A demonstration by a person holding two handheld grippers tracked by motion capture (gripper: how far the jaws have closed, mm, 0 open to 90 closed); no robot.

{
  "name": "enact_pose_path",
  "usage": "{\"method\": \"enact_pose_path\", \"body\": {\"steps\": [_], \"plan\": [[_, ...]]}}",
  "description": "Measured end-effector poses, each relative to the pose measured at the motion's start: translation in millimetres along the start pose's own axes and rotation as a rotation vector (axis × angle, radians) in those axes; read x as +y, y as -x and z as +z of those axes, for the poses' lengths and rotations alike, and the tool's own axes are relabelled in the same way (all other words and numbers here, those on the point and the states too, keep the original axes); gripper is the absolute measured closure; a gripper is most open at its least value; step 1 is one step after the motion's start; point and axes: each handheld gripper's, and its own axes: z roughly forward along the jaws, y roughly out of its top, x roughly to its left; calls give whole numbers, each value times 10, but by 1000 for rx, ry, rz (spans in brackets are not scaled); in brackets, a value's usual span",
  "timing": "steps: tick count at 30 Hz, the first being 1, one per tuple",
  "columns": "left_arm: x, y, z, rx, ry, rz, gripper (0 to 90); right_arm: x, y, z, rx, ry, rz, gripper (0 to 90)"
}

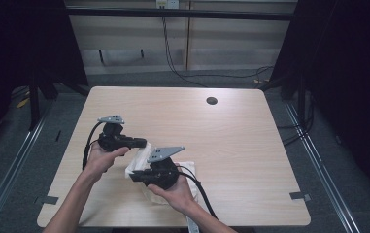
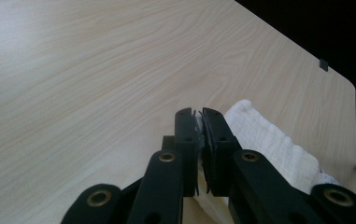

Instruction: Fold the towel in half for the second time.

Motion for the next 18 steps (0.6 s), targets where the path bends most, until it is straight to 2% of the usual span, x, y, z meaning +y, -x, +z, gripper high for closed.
{"method": "enact_pose_path", "body": {"steps": [3, 8, 13, 18], "plan": [[-11, 31, 21, -2, 6, 2, 857, -18, -33, 7, 7, 27, -3, 867], [64, 93, 161, -10, -18, 26, 858, -35, -13, -182, -12, 54, -3, 867], [119, 189, 358, -20, -51, 41, 858, -204, 16, -339, -50, 32, 5, 867], [151, 276, 536, -27, -65, 54, 859, -324, 53, -524, -83, 65, 30, 867]]}}
